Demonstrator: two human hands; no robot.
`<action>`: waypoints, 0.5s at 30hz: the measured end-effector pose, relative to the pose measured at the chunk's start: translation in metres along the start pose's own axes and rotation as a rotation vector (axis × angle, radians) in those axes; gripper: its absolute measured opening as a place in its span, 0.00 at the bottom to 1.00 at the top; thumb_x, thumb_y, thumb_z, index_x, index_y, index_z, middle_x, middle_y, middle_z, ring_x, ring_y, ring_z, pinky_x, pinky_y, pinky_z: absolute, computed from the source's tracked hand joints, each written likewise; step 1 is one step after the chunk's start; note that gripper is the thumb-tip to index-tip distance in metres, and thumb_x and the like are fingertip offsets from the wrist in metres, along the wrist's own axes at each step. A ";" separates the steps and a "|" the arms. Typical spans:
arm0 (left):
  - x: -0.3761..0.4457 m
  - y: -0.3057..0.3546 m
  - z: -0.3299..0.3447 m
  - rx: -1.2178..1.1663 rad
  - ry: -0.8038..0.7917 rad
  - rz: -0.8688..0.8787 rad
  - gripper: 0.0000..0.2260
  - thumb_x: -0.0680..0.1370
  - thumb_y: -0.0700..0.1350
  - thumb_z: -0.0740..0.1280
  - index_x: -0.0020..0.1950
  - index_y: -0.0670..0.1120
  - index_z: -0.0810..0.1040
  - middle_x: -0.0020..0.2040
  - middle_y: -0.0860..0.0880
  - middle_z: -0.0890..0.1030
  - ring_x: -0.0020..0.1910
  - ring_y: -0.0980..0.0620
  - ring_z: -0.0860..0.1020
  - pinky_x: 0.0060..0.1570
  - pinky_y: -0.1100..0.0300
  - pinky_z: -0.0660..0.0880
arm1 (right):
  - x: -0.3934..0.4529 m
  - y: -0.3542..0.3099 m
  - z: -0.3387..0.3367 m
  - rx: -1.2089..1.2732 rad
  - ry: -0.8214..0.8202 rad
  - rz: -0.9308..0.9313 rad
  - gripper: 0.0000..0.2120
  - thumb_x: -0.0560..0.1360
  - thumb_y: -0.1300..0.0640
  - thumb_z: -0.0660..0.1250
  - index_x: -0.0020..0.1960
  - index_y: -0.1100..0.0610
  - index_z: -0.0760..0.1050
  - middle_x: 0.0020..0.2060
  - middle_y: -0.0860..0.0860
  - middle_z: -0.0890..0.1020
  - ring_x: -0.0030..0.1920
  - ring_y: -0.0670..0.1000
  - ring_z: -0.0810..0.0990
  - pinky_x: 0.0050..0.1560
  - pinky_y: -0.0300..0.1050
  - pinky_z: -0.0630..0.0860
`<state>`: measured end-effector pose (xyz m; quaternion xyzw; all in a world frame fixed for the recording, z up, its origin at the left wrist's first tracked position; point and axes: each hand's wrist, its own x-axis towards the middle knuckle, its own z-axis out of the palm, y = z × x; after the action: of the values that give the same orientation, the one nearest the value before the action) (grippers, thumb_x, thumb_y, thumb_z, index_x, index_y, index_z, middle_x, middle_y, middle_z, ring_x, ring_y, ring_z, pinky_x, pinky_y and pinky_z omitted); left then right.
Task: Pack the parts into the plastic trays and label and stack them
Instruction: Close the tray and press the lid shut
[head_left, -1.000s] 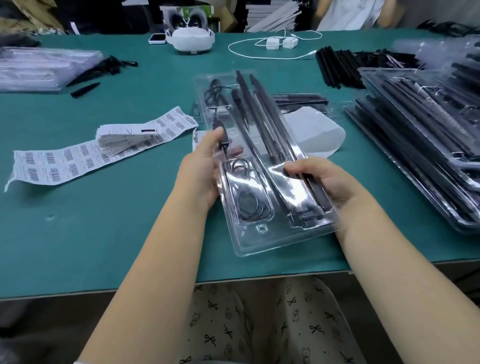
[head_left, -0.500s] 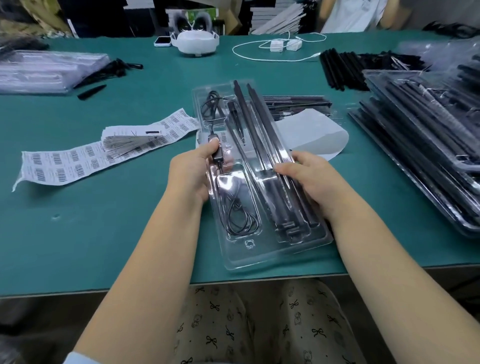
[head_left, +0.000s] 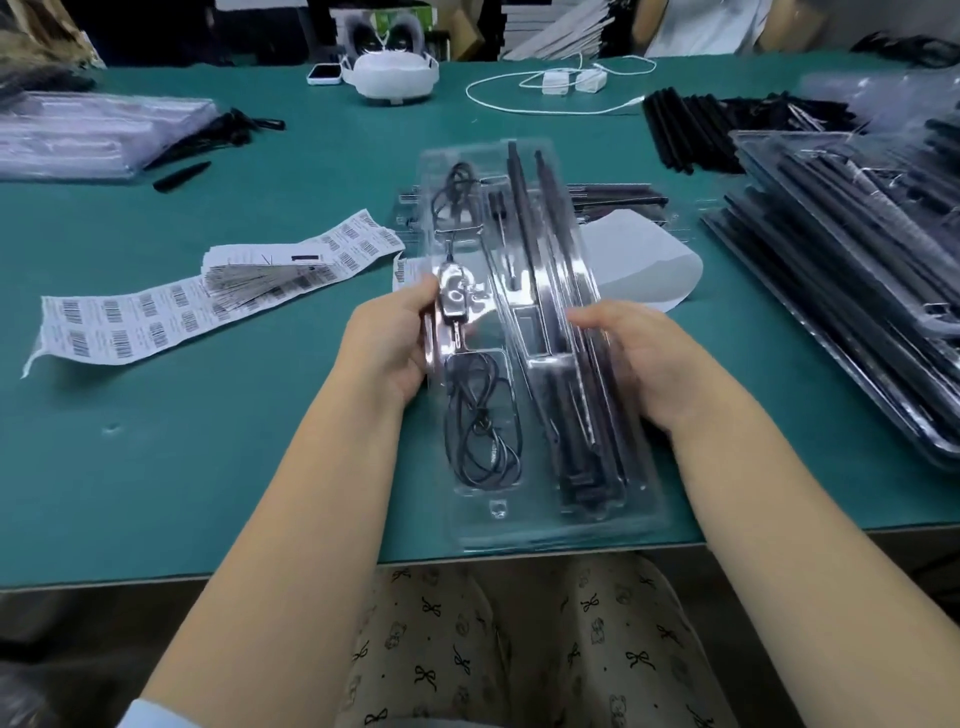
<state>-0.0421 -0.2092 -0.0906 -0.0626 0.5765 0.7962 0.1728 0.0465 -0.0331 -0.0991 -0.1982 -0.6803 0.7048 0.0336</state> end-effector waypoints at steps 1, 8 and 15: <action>0.000 -0.001 0.000 0.015 -0.011 -0.009 0.09 0.79 0.41 0.65 0.41 0.38 0.79 0.31 0.45 0.82 0.27 0.49 0.81 0.23 0.54 0.78 | 0.002 0.002 0.001 -0.052 0.048 -0.012 0.27 0.65 0.46 0.72 0.59 0.58 0.74 0.53 0.56 0.79 0.53 0.55 0.78 0.58 0.55 0.74; 0.004 -0.011 0.005 0.169 -0.060 -0.043 0.11 0.81 0.40 0.60 0.42 0.38 0.78 0.33 0.44 0.82 0.28 0.49 0.81 0.25 0.55 0.79 | 0.021 -0.011 0.015 -0.871 0.345 -0.407 0.37 0.67 0.38 0.71 0.70 0.52 0.63 0.64 0.52 0.66 0.65 0.52 0.63 0.62 0.46 0.62; 0.009 -0.013 0.008 0.189 -0.052 -0.073 0.13 0.81 0.35 0.57 0.41 0.34 0.78 0.37 0.38 0.82 0.36 0.41 0.82 0.44 0.46 0.81 | 0.050 -0.019 0.040 -0.960 0.210 -0.211 0.42 0.64 0.33 0.70 0.70 0.52 0.63 0.66 0.53 0.63 0.68 0.56 0.58 0.64 0.51 0.63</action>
<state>-0.0446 -0.1960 -0.1023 -0.0462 0.6418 0.7326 0.2219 -0.0167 -0.0534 -0.0927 -0.1916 -0.9370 0.2815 0.0780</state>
